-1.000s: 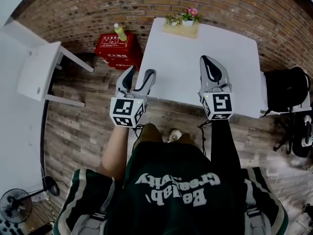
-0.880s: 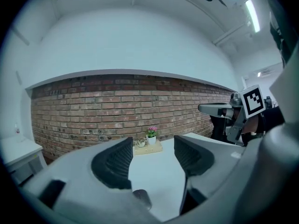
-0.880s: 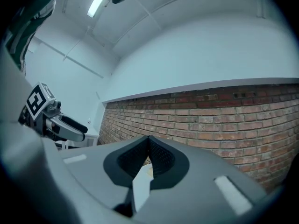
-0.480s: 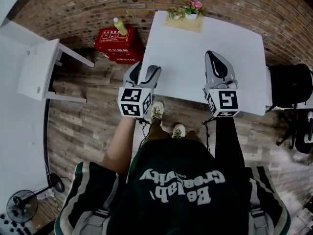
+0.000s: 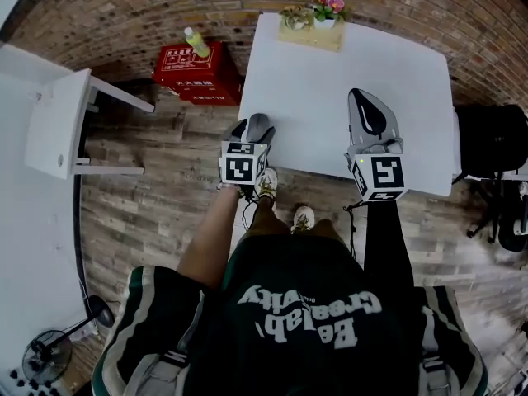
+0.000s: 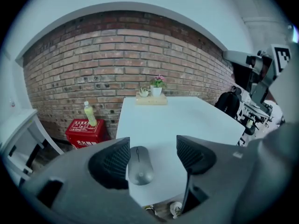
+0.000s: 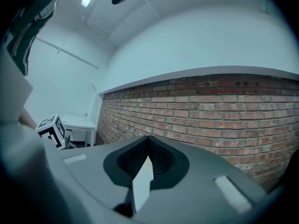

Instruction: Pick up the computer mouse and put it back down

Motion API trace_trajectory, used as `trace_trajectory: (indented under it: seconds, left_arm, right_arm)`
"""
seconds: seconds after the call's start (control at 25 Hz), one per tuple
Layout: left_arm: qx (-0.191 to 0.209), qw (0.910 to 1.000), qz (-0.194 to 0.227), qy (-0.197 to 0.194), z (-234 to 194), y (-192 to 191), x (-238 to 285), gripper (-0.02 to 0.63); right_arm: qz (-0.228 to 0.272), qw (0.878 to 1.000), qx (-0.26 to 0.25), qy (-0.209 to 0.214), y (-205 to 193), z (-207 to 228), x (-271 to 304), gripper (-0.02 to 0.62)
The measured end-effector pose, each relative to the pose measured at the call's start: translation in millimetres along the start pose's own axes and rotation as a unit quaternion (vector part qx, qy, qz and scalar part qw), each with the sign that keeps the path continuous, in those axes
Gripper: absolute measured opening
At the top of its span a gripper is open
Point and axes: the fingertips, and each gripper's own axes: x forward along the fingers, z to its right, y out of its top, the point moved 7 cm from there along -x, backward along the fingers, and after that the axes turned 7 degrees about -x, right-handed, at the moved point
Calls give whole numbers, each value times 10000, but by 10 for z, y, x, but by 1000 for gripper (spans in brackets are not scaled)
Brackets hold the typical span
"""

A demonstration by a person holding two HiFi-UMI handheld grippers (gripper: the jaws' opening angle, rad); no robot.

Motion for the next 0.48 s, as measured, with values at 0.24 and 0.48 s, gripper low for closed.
trace_trajectory:
  seconds: [0.24,0.48]
  left_arm:
    - [-292,9977,-601,135,-167,-198,386,325]
    - [-442,9908,-1232,349,-340,-307,706,382]
  right_arm:
    - [-223,9997,123,-56,-157,33,93,14]
    - [-381,9990,216,-114,-290,58,146,14]
